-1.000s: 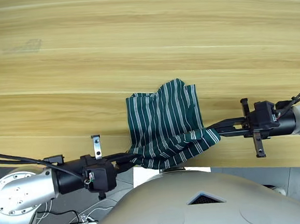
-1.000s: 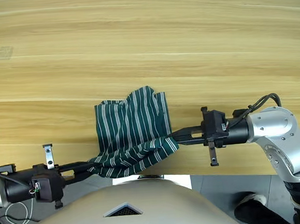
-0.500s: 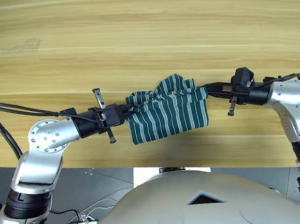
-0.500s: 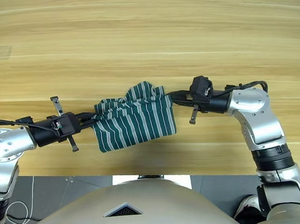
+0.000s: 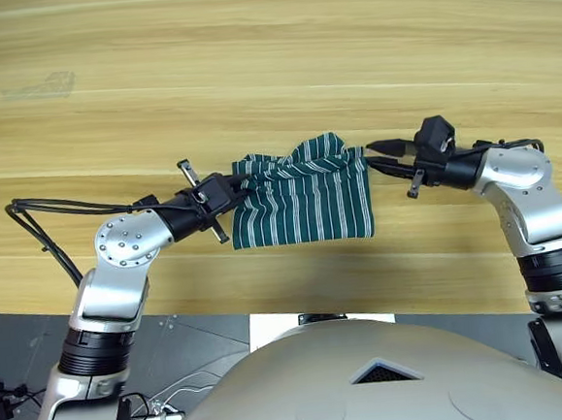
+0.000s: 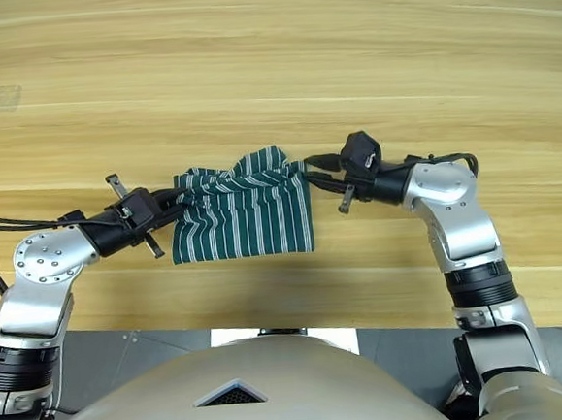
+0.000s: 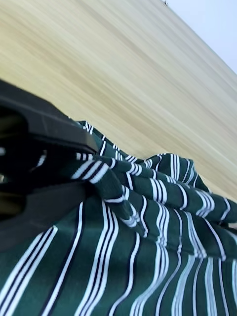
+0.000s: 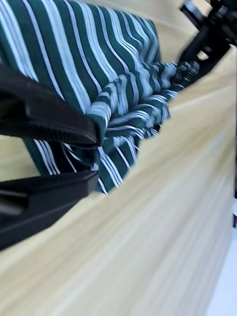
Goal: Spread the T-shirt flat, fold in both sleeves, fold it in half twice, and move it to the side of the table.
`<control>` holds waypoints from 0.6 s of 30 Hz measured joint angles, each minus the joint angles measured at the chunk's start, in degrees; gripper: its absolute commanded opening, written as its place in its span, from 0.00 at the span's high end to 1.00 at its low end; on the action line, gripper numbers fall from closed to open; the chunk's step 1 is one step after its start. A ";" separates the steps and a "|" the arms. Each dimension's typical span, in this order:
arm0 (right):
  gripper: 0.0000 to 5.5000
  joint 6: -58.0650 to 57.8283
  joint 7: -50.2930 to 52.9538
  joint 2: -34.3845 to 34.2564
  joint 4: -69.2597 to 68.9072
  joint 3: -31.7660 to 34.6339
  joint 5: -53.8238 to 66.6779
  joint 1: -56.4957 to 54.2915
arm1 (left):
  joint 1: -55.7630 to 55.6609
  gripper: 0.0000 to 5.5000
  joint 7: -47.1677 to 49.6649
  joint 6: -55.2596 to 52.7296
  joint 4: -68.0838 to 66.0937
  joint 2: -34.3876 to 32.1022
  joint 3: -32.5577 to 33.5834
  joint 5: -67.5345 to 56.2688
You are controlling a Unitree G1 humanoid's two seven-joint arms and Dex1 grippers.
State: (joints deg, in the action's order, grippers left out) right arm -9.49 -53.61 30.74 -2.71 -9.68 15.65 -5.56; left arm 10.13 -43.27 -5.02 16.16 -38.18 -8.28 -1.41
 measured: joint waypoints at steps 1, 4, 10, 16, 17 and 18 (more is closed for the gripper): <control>0.68 -0.01 0.13 -0.13 0.02 0.23 0.00 -0.21 | 0.23 0.74 0.11 0.04 -0.20 0.27 0.01 -0.06; 0.56 0.08 1.72 -1.24 1.00 0.74 -0.14 -0.30 | 0.43 0.63 1.48 0.20 -1.24 2.11 0.21 -0.66; 0.38 0.88 3.72 -2.89 1.81 1.35 -0.46 -0.26 | -2.60 0.47 7.97 3.09 -6.31 7.41 1.71 -0.14; 0.19 2.84 4.81 -4.18 2.40 1.45 -1.03 0.37 | -5.17 0.29 10.53 5.41 -11.85 12.92 1.62 -1.06; 0.15 3.11 4.94 -4.55 2.54 1.45 -1.16 0.63 | -5.63 0.26 10.84 5.59 -12.63 13.90 1.63 -1.15; 0.11 3.23 5.02 -4.96 2.59 1.43 -1.16 0.89 | -6.22 0.23 11.37 6.06 -13.49 14.99 1.63 -1.19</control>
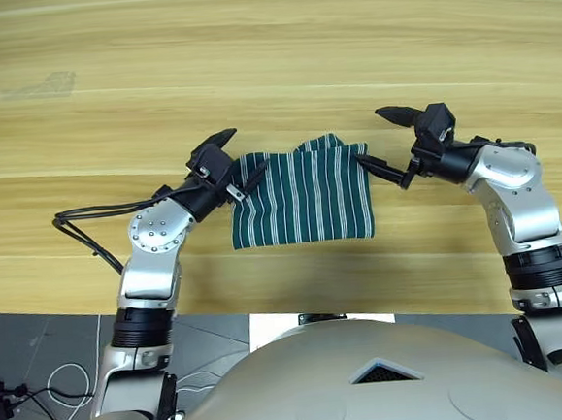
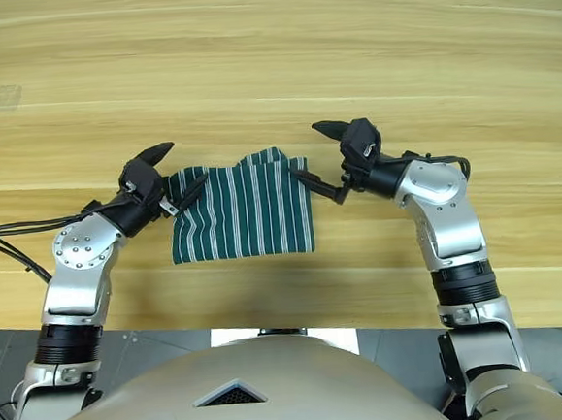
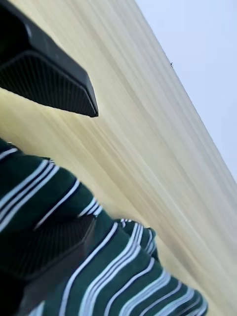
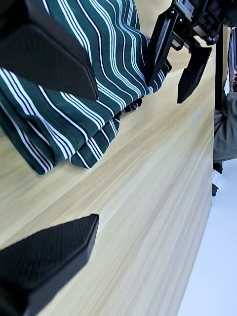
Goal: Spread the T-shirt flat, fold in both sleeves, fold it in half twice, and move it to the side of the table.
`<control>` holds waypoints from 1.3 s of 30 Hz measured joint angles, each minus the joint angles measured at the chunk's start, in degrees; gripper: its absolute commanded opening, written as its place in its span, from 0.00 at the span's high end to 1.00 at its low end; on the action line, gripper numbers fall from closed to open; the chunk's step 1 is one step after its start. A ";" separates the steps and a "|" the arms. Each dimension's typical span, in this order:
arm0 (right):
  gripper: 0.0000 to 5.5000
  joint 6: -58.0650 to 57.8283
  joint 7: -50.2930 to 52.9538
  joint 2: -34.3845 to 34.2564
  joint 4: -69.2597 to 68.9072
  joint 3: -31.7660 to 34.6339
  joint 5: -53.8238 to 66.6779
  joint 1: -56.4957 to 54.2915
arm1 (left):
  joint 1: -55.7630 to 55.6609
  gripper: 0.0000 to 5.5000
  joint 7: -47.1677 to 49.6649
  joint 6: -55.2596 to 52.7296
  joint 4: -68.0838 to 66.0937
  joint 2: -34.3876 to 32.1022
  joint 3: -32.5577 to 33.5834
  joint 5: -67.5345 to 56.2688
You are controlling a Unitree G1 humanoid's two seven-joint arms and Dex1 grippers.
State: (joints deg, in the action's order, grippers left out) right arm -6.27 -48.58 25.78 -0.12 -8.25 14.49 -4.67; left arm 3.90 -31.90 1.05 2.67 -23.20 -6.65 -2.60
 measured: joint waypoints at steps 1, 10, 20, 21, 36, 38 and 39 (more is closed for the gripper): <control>0.07 0.18 0.17 -0.26 0.05 0.03 0.00 0.05 | -0.48 0.19 0.54 0.34 -0.49 0.88 0.12 -0.06; 0.02 6.01 1.35 -6.06 -0.16 -3.01 -1.28 -0.41 | -5.24 0.09 18.11 5.65 -1.90 5.33 8.78 3.15; 0.02 23.72 8.69 -12.48 30.27 -22.06 -27.83 -22.17 | -6.60 0.09 26.66 4.41 11.15 10.05 15.31 0.05; 0.02 24.97 9.77 -12.07 32.64 -24.02 -30.59 -25.66 | -6.61 0.09 26.62 4.27 11.17 10.30 15.16 0.07; 0.02 23.31 42.68 18.16 70.78 -11.32 -29.28 -28.91 | 1.53 0.09 23.95 4.10 16.18 9.92 16.36 0.12; 0.02 23.29 46.67 20.53 71.03 -7.74 -26.76 -23.98 | 3.32 0.09 24.03 4.11 17.10 10.08 16.77 0.13; 0.02 23.11 49.53 21.44 71.19 -6.35 -25.87 -21.28 | 4.15 0.09 24.04 4.11 17.45 10.40 16.75 0.14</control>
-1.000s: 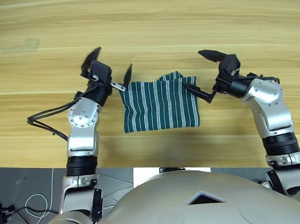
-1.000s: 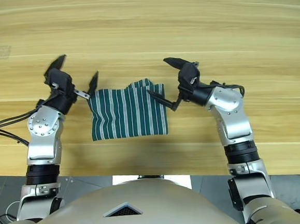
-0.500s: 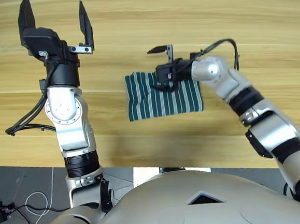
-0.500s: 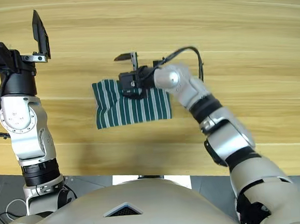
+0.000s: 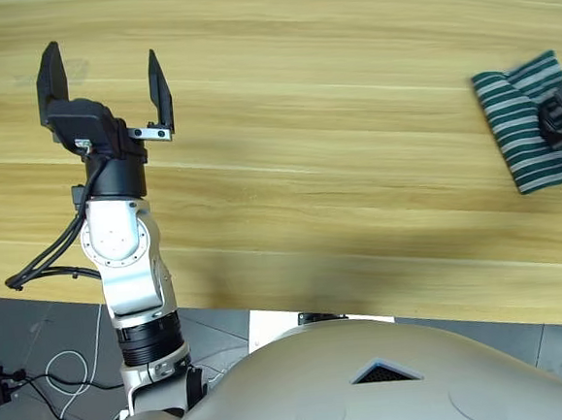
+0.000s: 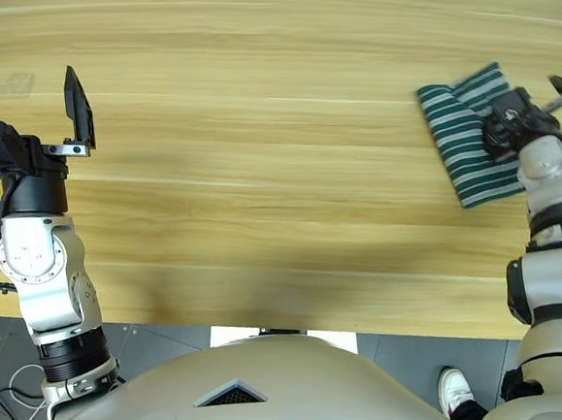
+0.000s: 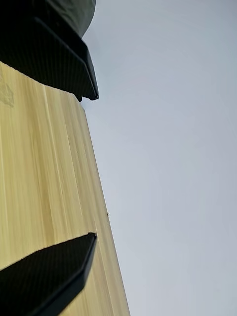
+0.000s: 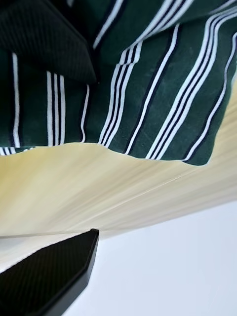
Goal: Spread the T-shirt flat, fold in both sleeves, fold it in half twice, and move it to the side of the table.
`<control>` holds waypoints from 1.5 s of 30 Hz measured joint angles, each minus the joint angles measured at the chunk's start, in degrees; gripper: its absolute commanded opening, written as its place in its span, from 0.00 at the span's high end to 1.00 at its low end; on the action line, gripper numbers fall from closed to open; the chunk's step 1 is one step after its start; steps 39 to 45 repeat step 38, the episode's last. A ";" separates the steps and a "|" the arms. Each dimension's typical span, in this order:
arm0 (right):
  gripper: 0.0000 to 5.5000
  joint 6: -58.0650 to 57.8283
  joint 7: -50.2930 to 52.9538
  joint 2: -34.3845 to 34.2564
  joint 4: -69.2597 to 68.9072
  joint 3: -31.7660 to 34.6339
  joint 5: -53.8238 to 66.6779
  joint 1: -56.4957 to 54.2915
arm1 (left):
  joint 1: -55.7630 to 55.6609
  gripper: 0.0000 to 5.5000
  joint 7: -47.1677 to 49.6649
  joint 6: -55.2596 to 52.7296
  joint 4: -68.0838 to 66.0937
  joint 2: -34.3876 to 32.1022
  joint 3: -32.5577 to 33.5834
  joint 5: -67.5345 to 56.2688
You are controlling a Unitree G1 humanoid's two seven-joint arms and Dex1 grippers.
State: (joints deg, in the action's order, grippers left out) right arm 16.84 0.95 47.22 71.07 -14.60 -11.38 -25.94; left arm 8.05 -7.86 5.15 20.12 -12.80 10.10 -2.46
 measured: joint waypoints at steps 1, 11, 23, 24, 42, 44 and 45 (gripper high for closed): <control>0.02 -0.26 1.82 0.56 0.05 0.70 0.11 1.61 | 0.51 0.09 0.00 0.00 0.21 0.12 -0.03 0.02; 0.02 3.43 32.80 -0.38 -1.27 4.55 -5.65 10.17 | 2.48 0.09 1.31 0.18 0.39 3.45 -3.91 1.22; 0.02 12.06 30.15 -19.98 -45.47 -0.21 -12.70 6.00 | -5.82 0.09 2.76 5.34 -10.85 5.36 -8.19 4.57; 0.02 13.99 26.74 -24.43 -42.14 -0.98 -8.89 6.14 | -6.50 0.09 3.12 6.54 -13.85 5.91 -8.80 4.88; 0.02 27.14 -0.91 -41.84 -41.95 5.22 19.19 14.65 | -5.29 0.09 8.61 20.03 -23.26 8.62 -13.03 12.30; 0.02 27.14 -0.91 -41.84 -41.95 5.22 19.19 14.65 | -5.29 0.09 8.61 20.03 -23.26 8.62 -13.03 12.30; 0.02 27.14 -0.91 -41.84 -41.95 5.22 19.19 14.65 | -5.29 0.09 8.61 20.03 -23.26 8.62 -13.03 12.30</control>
